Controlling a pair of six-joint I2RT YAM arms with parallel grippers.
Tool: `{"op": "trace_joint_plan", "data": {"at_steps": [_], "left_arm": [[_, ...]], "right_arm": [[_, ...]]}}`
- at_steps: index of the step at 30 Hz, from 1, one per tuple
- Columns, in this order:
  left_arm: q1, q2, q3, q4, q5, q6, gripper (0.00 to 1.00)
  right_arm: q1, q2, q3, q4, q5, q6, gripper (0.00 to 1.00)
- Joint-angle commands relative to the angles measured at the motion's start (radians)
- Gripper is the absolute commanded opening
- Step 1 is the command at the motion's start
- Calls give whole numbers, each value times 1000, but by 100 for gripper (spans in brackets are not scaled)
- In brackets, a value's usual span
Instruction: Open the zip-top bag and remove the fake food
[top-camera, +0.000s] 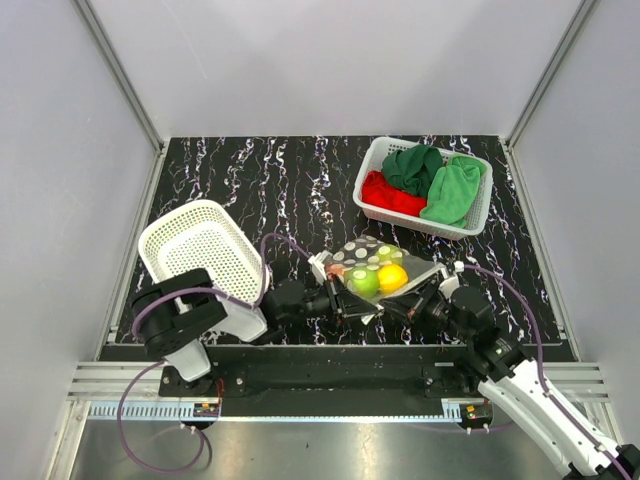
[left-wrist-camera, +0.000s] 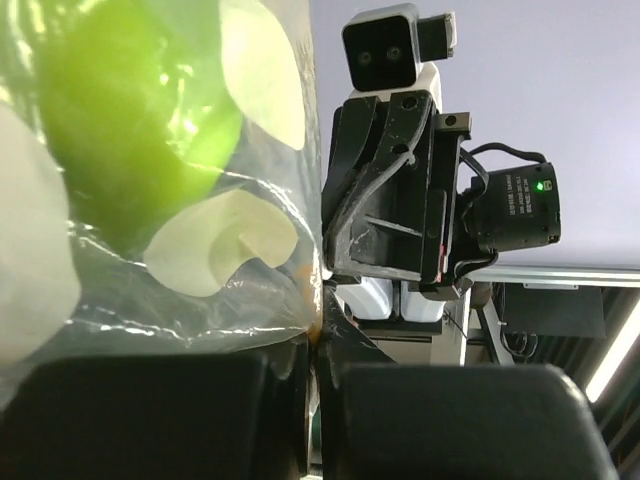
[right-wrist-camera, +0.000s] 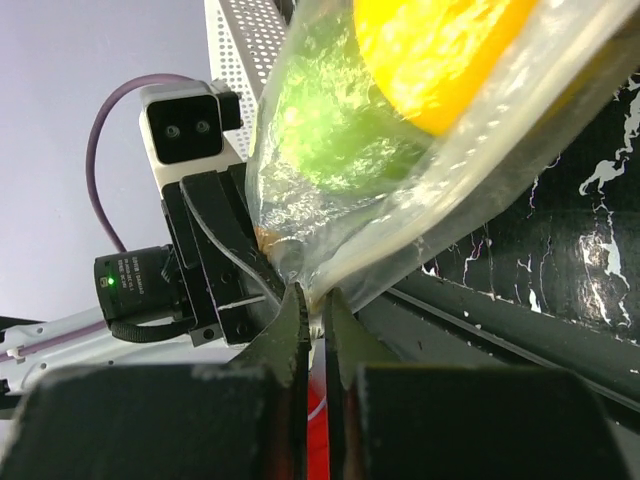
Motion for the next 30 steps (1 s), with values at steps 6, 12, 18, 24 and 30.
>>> {"op": "trace_joint_plan", "data": {"at_steps": [6, 12, 18, 24, 30], "left_arm": [[52, -397, -105, -357, -10, 183, 0], [63, -626, -147, -561, -43, 255, 0], [75, -789, -196, -742, -83, 292, 0], [87, -983, -224, -920, -125, 299, 0], [92, -1114, -243, -1037, -154, 283, 0]], "right_arm": [[-4, 0, 153, -193, 223, -152, 0], [-4, 32, 194, -219, 268, -195, 0], [-3, 105, 288, -253, 331, -288, 0], [-4, 205, 359, -259, 385, -368, 0], [-4, 331, 420, -204, 388, -463, 0]]}}
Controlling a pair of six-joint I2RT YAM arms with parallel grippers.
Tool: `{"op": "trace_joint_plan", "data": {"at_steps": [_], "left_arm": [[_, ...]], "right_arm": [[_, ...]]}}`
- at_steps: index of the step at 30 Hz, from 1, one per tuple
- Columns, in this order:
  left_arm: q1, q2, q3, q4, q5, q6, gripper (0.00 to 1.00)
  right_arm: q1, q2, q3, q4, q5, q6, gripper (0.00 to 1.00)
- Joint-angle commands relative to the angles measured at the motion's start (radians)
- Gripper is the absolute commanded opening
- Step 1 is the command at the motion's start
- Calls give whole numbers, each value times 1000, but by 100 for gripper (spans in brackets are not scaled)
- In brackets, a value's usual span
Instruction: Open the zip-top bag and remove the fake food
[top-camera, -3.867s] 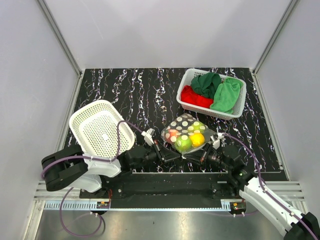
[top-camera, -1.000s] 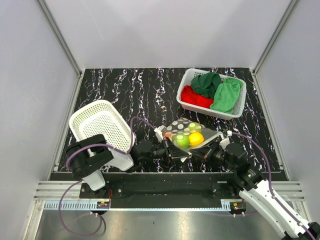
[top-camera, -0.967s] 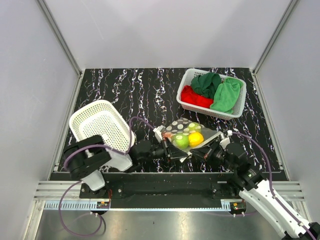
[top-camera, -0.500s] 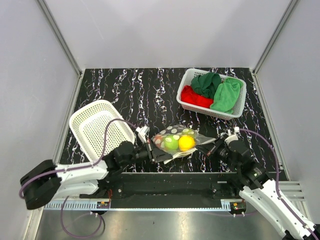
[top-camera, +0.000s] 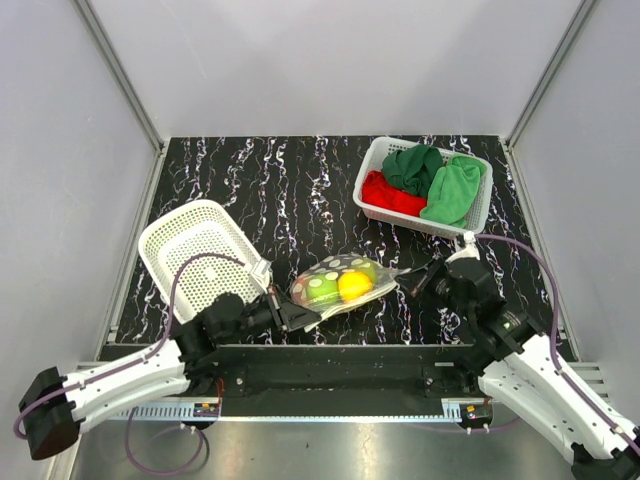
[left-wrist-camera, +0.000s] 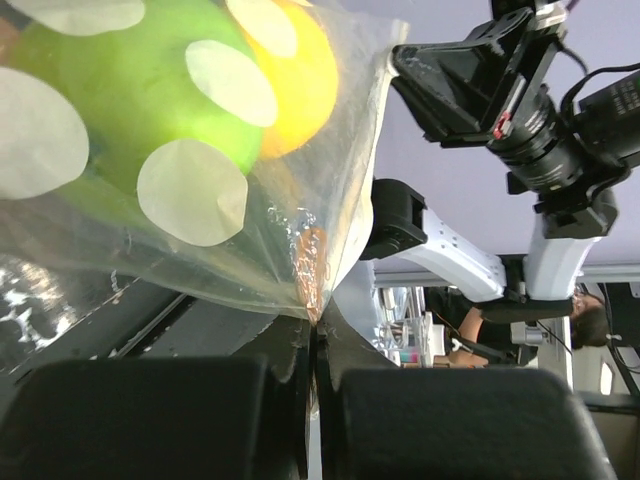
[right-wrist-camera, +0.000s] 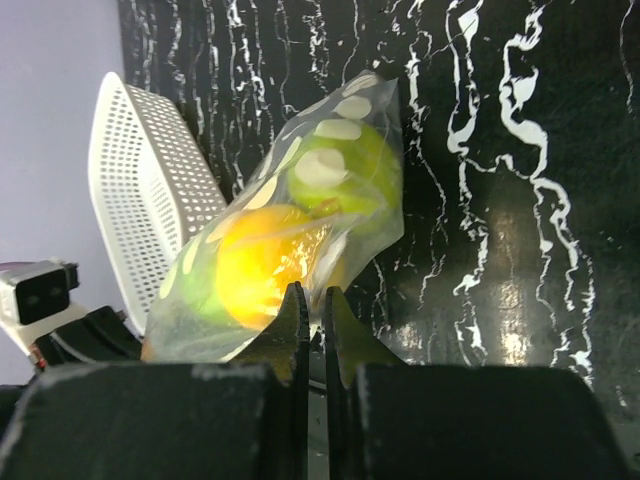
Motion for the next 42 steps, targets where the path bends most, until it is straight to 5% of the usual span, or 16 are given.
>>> {"op": "trace_joint_plan", "data": {"at_steps": [1, 12, 14, 15, 18, 26, 29, 35, 38, 42], "left_arm": [[9, -75, -18, -113, -46, 7, 0], [9, -175, 30, -196, -69, 2, 0], [9, -123, 65, -174, -62, 10, 0], [9, -101, 83, -177, -62, 27, 0], [10, -44, 154, -222, -80, 76, 0], [39, 19, 263, -334, -81, 157, 0], [47, 22, 269, -273, -69, 157, 0], [49, 49, 286, -240, -66, 139, 0], [49, 46, 269, -200, -69, 119, 0], [49, 45, 260, -183, -65, 106, 0]], "right_arm": [[-5, 90, 81, 26, 90, -136, 0], [-18, 258, 170, 92, 43, -227, 3], [-18, 275, 200, 81, -22, -268, 19], [-18, 278, 211, 59, -45, -285, 38], [-18, 281, 256, -38, -116, -337, 60], [-18, 305, 369, -185, -229, -546, 82], [-1, 374, 382, -169, -350, -525, 82], [11, 336, 305, 1, -370, -166, 80], [13, 301, 231, 107, -413, -42, 61], [13, 330, 170, 132, -435, 27, 51]]}}
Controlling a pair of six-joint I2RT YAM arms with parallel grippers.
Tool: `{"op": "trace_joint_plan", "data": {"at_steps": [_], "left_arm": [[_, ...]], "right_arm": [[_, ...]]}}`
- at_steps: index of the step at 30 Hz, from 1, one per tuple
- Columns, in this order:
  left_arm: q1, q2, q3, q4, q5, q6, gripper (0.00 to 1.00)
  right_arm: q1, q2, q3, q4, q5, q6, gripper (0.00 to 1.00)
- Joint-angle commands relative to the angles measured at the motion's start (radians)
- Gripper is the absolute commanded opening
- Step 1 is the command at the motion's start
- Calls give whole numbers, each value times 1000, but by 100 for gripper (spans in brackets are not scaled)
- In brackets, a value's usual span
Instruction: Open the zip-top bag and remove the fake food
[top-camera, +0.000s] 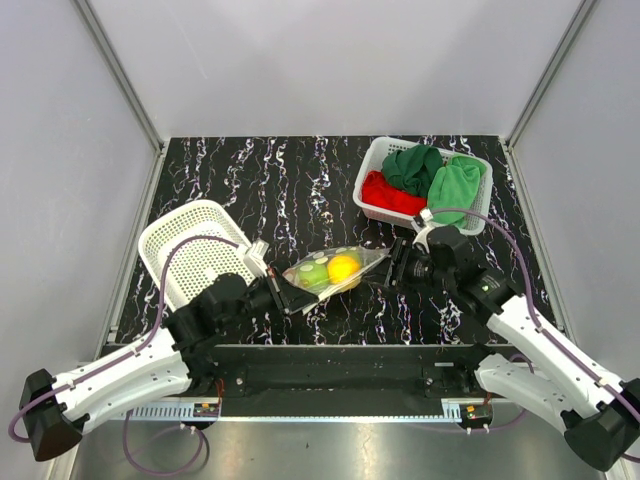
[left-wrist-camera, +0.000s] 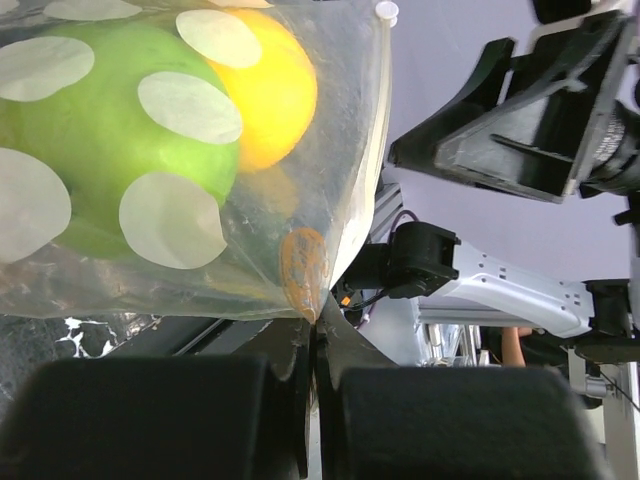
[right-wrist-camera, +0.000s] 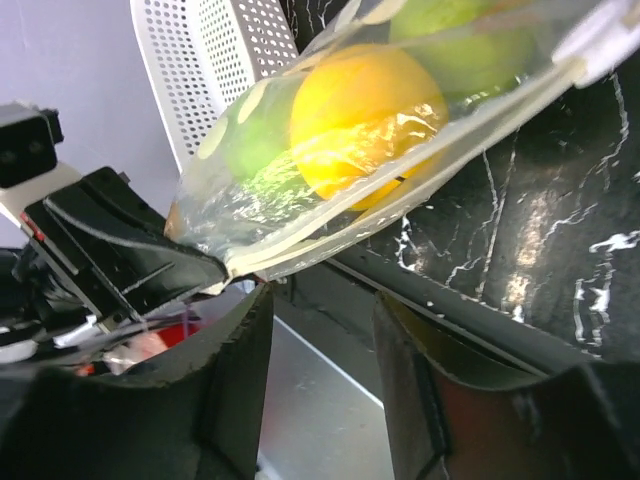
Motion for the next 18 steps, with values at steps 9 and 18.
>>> {"op": "trace_joint_plan", "data": {"at_steps": [9, 18], "left_arm": [[5, -9, 7, 113, 16, -26, 0], [5, -19, -19, 130, 20, -38, 0]], "right_arm": [[7, -6, -138, 242, -35, 207, 58], [7, -48, -155, 266, 31, 256, 65]]}}
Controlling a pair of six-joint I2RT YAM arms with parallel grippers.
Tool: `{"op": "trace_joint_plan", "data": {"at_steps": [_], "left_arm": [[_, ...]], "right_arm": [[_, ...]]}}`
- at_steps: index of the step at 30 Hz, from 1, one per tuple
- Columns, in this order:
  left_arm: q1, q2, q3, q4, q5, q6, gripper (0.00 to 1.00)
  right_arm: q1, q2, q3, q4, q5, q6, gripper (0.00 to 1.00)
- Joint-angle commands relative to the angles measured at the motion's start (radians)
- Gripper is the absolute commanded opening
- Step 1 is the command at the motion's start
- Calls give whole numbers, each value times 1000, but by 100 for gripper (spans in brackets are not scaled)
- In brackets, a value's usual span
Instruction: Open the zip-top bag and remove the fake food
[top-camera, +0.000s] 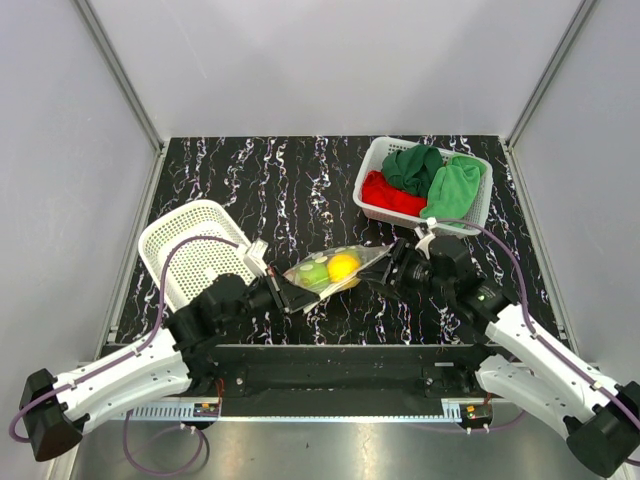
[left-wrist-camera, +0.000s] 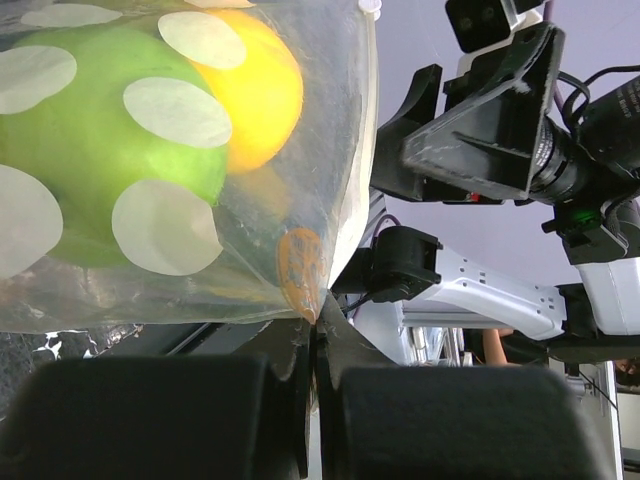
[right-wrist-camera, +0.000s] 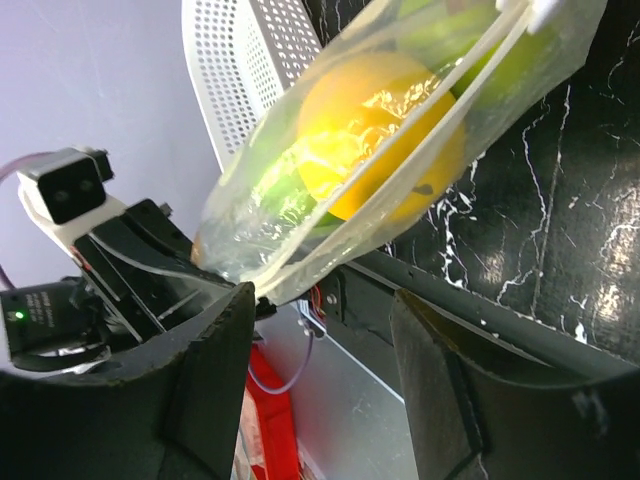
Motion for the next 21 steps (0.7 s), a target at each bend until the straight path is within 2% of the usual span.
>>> {"op": "trace_joint_plan", "data": {"at_steps": [1, 4, 15, 18, 21], "left_arm": [[4, -18, -13, 88, 13, -13, 0], [4, -21, -14, 95, 19, -18, 0], [3, -17, -16, 108, 39, -13, 0], [3, -21, -36, 106, 43, -15, 0], [3, -29, -43, 108, 62, -6, 0]], "right_arm": [[7, -6, 1, 57, 51, 35, 65], [7, 27, 1, 63, 56, 35, 62], [7, 83, -68, 149, 77, 32, 29], [7, 95, -51, 153, 105, 3, 26], [7, 110, -27, 158, 114, -28, 9]]}}
